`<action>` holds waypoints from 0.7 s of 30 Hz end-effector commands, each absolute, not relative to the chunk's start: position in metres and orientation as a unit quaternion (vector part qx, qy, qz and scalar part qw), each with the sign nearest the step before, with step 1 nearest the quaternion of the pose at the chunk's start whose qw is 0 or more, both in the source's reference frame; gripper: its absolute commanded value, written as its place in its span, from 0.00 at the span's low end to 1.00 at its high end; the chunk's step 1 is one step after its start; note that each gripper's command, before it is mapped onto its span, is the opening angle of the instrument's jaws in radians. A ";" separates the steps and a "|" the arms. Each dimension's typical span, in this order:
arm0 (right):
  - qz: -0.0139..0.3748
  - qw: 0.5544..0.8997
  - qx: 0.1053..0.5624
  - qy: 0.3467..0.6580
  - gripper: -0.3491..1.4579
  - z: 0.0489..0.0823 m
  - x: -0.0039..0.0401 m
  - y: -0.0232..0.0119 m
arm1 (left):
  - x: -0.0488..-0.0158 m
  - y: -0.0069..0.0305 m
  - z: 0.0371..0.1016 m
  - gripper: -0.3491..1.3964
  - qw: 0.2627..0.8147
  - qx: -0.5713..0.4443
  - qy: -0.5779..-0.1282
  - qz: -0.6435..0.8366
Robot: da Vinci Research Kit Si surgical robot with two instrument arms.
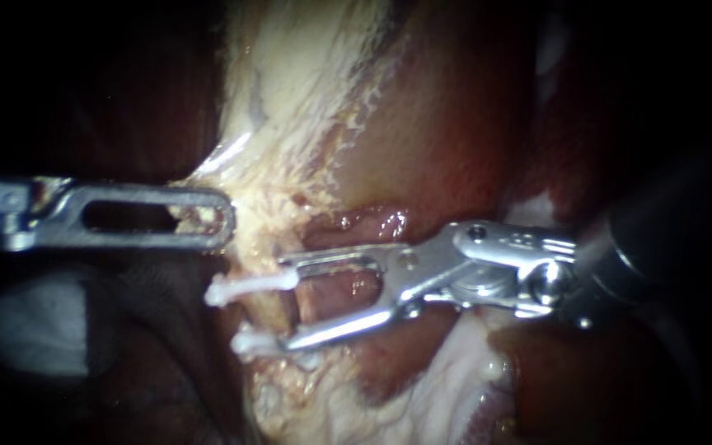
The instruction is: Going back third clip left tube
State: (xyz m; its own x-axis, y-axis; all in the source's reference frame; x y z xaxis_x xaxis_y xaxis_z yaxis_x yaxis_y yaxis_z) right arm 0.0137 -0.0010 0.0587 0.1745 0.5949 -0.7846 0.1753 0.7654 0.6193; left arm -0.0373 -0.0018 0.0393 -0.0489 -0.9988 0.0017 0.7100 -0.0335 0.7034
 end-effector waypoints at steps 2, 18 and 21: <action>0.134 0.703 0.301 0.630 0.52 0.0580 0.0116 -0.0012 | -0.0371 -0.0017 0.0394 0.00 0.638 0.261 -0.276 -0.670; 0.095 0.737 0.201 0.639 0.52 0.0522 0.0021 0.0019 | -0.0371 -0.0016 0.0401 0.00 0.638 0.260 -0.277 -0.670; 0.094 0.736 0.202 0.639 0.52 0.0517 0.0016 0.0018 | -0.0375 -0.0019 0.0410 0.00 0.639 0.258 -0.278 -0.670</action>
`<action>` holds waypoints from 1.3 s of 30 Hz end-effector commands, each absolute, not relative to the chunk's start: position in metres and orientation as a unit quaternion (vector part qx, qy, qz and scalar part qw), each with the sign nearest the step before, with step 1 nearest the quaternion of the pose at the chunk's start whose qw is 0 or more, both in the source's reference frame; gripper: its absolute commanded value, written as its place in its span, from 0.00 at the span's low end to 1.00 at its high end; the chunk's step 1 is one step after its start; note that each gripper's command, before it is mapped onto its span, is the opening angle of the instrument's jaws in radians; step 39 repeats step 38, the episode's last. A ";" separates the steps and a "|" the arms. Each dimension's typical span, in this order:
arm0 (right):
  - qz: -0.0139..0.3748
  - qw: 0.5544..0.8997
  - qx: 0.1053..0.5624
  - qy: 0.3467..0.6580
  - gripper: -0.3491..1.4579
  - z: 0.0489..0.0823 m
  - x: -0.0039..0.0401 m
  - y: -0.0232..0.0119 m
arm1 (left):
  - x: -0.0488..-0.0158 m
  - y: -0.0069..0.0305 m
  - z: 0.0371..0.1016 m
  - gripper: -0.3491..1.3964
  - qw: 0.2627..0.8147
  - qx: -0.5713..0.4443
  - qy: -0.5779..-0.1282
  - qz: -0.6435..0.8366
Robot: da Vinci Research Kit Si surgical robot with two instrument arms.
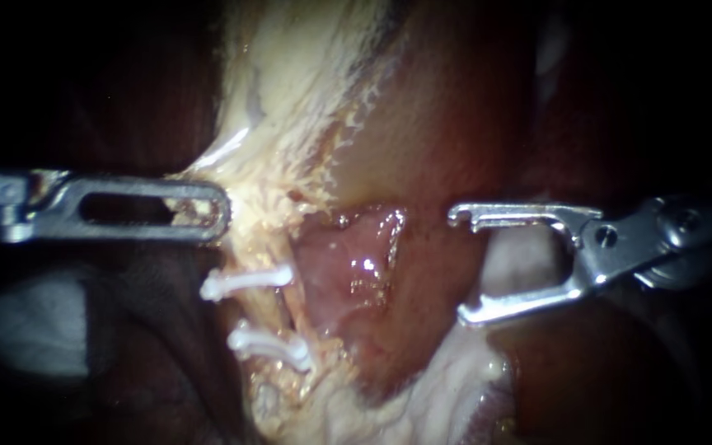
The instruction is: Going back third clip left tube
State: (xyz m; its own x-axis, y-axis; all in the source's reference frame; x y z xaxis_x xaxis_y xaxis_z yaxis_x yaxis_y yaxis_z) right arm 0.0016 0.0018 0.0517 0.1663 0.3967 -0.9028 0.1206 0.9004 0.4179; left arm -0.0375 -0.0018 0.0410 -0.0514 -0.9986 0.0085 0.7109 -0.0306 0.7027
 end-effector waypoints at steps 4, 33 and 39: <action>0.092 0.735 0.204 0.640 0.52 0.0519 0.0014 0.0017 | -0.0380 -0.0022 0.0427 0.00 0.640 0.254 -0.280 -0.669; 0.115 0.728 0.228 0.636 0.52 0.0522 0.0020 0.0018 | -0.0432 -0.0031 0.0478 0.00 0.641 0.262 -0.283 -0.664; 0.115 0.728 0.228 0.636 0.52 0.0522 0.0021 0.0018 | -0.0432 -0.0031 0.0478 0.00 0.641 0.262 -0.283 -0.664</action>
